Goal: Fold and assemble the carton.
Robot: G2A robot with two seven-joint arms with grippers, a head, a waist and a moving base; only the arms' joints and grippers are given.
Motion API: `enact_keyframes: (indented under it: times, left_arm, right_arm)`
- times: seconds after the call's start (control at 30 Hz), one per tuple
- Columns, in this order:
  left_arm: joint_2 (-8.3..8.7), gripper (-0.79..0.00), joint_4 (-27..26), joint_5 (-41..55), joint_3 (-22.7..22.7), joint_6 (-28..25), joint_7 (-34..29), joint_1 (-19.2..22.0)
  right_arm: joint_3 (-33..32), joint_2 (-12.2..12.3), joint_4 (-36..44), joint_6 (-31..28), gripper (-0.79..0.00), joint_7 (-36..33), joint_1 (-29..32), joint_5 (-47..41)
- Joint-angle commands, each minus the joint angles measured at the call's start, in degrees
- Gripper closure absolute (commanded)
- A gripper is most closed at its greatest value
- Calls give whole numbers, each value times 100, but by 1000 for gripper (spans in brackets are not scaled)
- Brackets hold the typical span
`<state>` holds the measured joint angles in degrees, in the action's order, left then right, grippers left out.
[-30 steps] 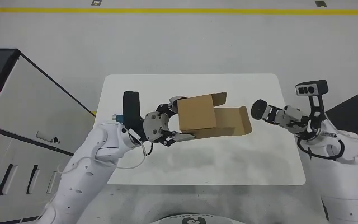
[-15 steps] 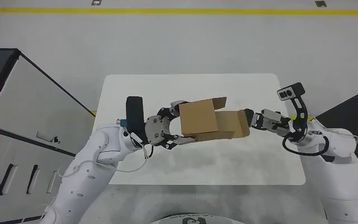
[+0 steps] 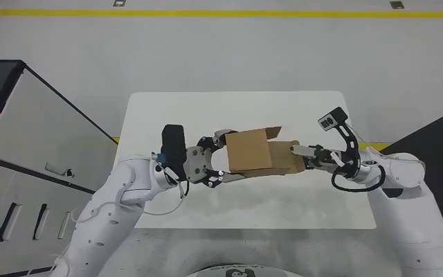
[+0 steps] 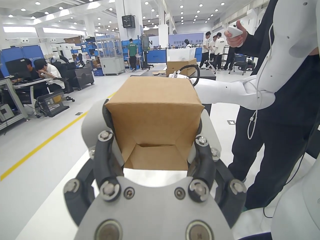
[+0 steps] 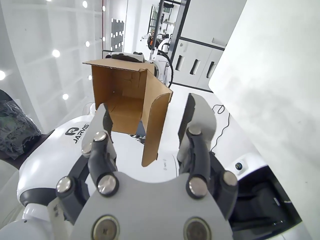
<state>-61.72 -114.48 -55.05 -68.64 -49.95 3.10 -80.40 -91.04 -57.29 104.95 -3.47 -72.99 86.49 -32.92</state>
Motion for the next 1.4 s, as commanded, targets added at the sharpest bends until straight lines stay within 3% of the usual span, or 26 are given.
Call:
enact_keyframes:
  times: [0.0,0.07,0.47,0.5,0.53,0.57,1.37]
  left_arm:
    - [0,0,12,20,-12,16,11,-8]
    - [0,0,27,46,-18,21,25,-16]
    - [-9,0,69,110,19,14,27,4]
    - [-9,-89,75,110,28,10,7,5]
    - [-8,-376,79,118,41,-4,-20,4]
    - [-8,-785,84,136,49,-4,-47,4]
    - [71,-785,-142,175,-223,249,-871,-94]
  right_arm:
    - [-21,8,-13,-4,-105,-6,7,-12]
    - [-65,17,-12,-7,-3,-19,24,-42]
    - [-172,52,-30,-97,0,-47,138,-234]
    - [-169,53,-35,-108,0,-52,139,-249]
    - [-167,55,-42,-115,0,-54,139,-267]
    - [-173,57,-49,-123,0,-54,137,-279]
    - [-642,172,-269,122,0,-209,178,-358]
